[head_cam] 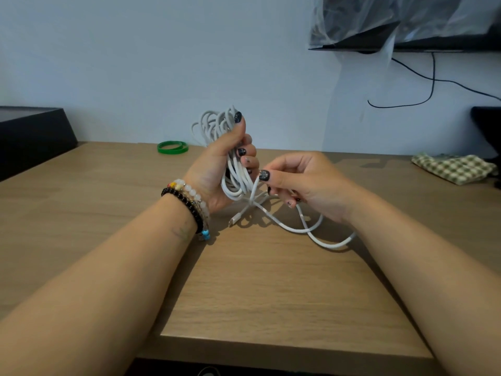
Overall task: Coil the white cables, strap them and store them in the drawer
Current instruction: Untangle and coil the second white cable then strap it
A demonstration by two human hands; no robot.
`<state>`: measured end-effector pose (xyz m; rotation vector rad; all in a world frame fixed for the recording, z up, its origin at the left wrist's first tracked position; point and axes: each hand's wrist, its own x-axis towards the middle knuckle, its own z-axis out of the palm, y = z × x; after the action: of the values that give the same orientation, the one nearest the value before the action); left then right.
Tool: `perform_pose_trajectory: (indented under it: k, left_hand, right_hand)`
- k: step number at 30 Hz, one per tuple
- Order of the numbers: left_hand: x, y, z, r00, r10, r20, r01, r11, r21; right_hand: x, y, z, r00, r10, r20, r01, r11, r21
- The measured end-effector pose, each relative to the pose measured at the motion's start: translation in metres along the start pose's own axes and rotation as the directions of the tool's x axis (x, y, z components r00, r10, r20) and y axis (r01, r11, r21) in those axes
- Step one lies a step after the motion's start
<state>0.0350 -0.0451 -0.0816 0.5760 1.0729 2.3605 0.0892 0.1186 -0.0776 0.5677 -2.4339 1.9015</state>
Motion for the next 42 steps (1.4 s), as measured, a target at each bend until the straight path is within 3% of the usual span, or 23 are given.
perform_pose_trajectory:
  k: [3, 6, 11, 16, 24, 29, 34, 38, 42]
  left_hand:
    - [0.0, -0.004, 0.002, 0.999, -0.043, 0.029, 0.042, 0.999, 0.028]
    - [-0.001, -0.006, 0.005, 0.998, -0.046, 0.038, 0.044, 0.997, 0.065]
    - [0.0, -0.006, 0.004, 0.998, -0.041, 0.042, 0.038, 0.995, 0.088]
    - [-0.002, -0.006, 0.004, 1.0, 0.016, -0.008, -0.015, 0.987, 0.163]
    - [-0.005, -0.008, 0.011, 0.997, -0.061, -0.04, 0.07, 0.961, 0.267]
    - [-0.005, -0.007, 0.01, 0.993, -0.072, -0.093, 0.108, 0.873, 0.476]
    - [-0.003, -0.008, 0.008, 0.982, 0.062, -0.18, 0.075, 0.742, 0.666]
    - [-0.002, -0.008, 0.01, 0.967, 0.155, -0.204, 0.042, 0.69, 0.722]
    - [0.001, -0.001, 0.007, 0.925, 0.199, -0.322, 0.017, 0.828, 0.561]
  right_hand:
    - [0.0, -0.002, 0.002, 0.986, -0.021, -0.163, -0.003, 0.989, -0.145]
    - [0.0, -0.003, 0.0, 0.959, -0.065, -0.276, 0.02, 0.987, -0.162]
    - [-0.003, -0.003, -0.001, 0.962, -0.114, -0.246, 0.083, 0.987, -0.136]
    - [0.002, 0.002, -0.002, 0.926, -0.193, -0.323, 0.137, 0.973, -0.187]
    - [0.003, 0.004, 0.001, 0.902, -0.264, -0.343, 0.2, 0.957, -0.21]
    - [0.006, 0.009, 0.0, 0.881, -0.275, -0.385, 0.13, 0.923, -0.361]
    - [0.008, 0.013, -0.002, 0.886, -0.283, -0.367, 0.117, 0.903, -0.414]
    - [0.01, 0.015, -0.005, 0.884, -0.282, -0.372, 0.106, 0.897, -0.429]
    - [0.012, 0.014, -0.012, 0.874, -0.288, -0.391, 0.083, 0.882, -0.464]
